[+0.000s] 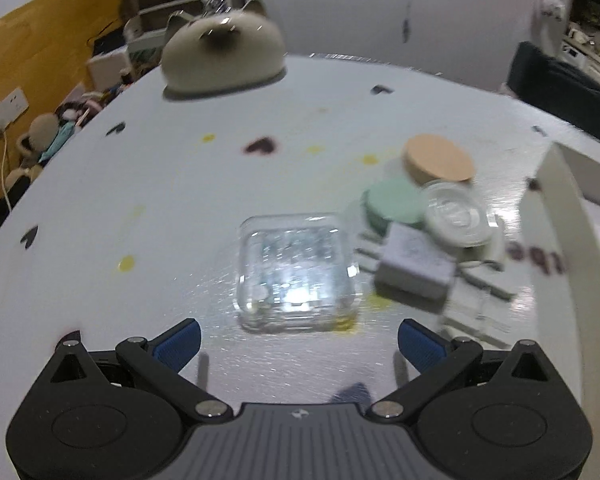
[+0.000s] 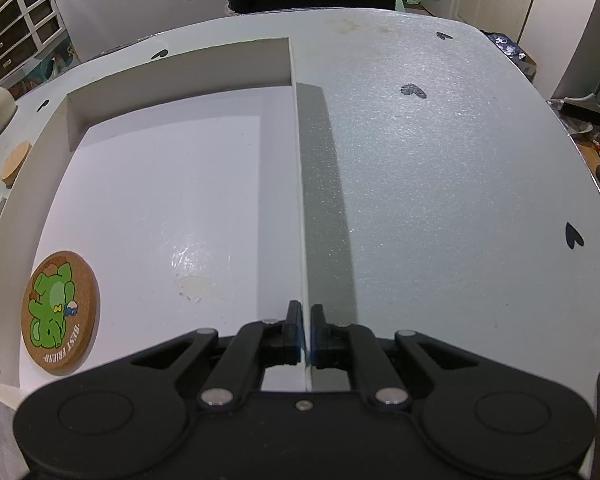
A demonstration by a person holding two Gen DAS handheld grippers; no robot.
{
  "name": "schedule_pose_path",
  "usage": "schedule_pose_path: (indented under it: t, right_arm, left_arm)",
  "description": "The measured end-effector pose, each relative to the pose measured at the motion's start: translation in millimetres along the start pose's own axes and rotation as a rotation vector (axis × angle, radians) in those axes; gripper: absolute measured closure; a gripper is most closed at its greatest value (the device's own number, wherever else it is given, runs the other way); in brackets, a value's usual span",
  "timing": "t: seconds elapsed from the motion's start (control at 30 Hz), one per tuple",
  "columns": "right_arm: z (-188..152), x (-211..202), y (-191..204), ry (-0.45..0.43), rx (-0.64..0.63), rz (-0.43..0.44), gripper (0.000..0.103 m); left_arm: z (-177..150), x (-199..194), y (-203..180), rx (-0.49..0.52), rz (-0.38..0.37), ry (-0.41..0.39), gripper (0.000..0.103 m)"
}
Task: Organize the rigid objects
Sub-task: 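Move the left gripper to the clear plastic box and grasp it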
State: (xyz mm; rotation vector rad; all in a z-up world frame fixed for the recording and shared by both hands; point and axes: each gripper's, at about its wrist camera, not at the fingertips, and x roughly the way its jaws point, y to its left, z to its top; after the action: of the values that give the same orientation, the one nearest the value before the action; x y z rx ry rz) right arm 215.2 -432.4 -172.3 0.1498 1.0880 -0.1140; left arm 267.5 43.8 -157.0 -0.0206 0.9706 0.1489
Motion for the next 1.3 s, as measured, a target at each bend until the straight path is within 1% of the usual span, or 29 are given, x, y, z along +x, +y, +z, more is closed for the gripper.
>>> schedule_pose_path:
  t: [0.1,0.13,0.17,0.5,0.67,0.8,0.87,0.93,0.97,1.13,1.3]
  right_arm:
    - [0,0,0,0.001,0.009,-0.001,0.097]
    - [0,0,0,0.001,0.011,-0.002,0.097]
    - [0,0,0,0.001,0.013,-0.003,0.097]
    - [0,0,0,0.003,0.024,-0.007,0.096]
    - [0,0,0,0.003,0.025,-0.006,0.096]
    - [0,0,0,0.003,0.025,-0.006,0.096]
    - [0,0,0,0.003,0.025,-0.006,0.096]
    - [0,0,0,0.003,0.025,-0.006,0.096]
    - [0,0,0,0.003,0.024,-0.006,0.096]
    - [0,0,0,0.002,0.024,-0.004,0.096]
    - [0,0,1,0.004,0.016,-0.006,0.097]
  left_arm:
    - [4,13,6,-0.017,0.013,0.016,0.0]
    - [5,14,7,-0.029,0.001,0.007,0.0]
    - [8,17,8,-0.033,0.006,0.002,0.0]
    - [38,40,12,-0.024,-0.003,-0.023,0.0]
    - [47,44,13,-0.006,-0.015,0.01,0.0]
    - [45,41,11,-0.01,-0.018,0.037,0.001]
    - [41,36,8,-0.002,-0.023,0.023,0.009]
    - [40,31,5,0.004,-0.026,0.001,0.027]
    - [39,29,4,0.002,-0.025,-0.004,0.029]
    - [36,25,2,-0.005,-0.023,0.003,0.029]
    - [23,15,-1,-0.023,-0.028,0.007,0.03]
